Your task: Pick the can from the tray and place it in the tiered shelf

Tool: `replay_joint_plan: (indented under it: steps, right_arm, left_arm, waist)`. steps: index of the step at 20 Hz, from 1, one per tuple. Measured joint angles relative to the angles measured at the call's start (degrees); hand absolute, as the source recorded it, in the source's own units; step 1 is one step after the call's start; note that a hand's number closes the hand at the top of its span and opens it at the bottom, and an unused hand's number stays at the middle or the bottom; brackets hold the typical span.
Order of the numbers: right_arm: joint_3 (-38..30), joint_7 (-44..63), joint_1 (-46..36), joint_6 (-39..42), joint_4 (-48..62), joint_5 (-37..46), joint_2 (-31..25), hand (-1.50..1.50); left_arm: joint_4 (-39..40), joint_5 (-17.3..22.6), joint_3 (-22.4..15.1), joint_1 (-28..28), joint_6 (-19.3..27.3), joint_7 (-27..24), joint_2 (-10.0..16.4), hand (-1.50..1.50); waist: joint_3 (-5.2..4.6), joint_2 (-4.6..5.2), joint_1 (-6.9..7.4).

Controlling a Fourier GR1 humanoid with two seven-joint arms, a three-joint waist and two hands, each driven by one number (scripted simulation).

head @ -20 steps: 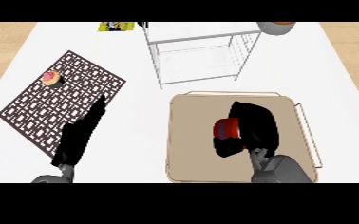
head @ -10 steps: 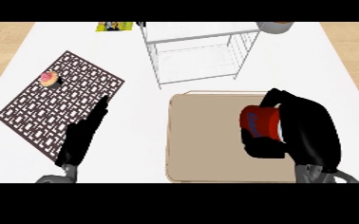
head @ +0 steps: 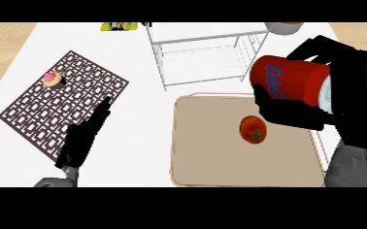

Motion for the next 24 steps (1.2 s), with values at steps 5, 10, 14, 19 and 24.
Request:
replay_joint_plan:
  steps: [5,10,14,19,24]
  right_arm:
    - [-4.75,-0.82,-11.45,-0.67,10.71,0.61,0.19,1.5]
    - [-9.31,-3.82,-21.64,-4.6,25.77,1.94,-1.38,1.5]
    - [-11.31,-7.79,-28.52,-9.24,38.87,2.74,-1.89,1.5]
    - [-12.02,-14.6,-34.69,-14.67,54.74,3.77,-2.0,1.5]
    - [-13.03,-19.78,-40.32,-19.06,68.46,4.61,-1.55,1.5]
  left_arm:
    - [1.18,-0.4,0.67,-0.86,-0.31,-0.55,-0.29,0.0]
    - [-0.25,-0.83,0.6,0.25,-0.63,-0.72,-0.29,0.0]
    - [-1.29,-1.17,0.13,0.16,-0.45,0.32,-1.11,0.0]
    - [-0.87,-1.26,0.56,-0.44,-0.99,0.2,-0.98,0.0]
    - [-1.15,-1.65,0.13,-0.69,-1.22,0.38,-1.52,0.0]
  waist:
    - [-0.01,0.1,0.27]
    - [-0.01,0.22,0.77]
    - [0.0,0.37,1.09]
    - [-0.05,0.46,1.45]
    - [-0.08,0.32,1.78]
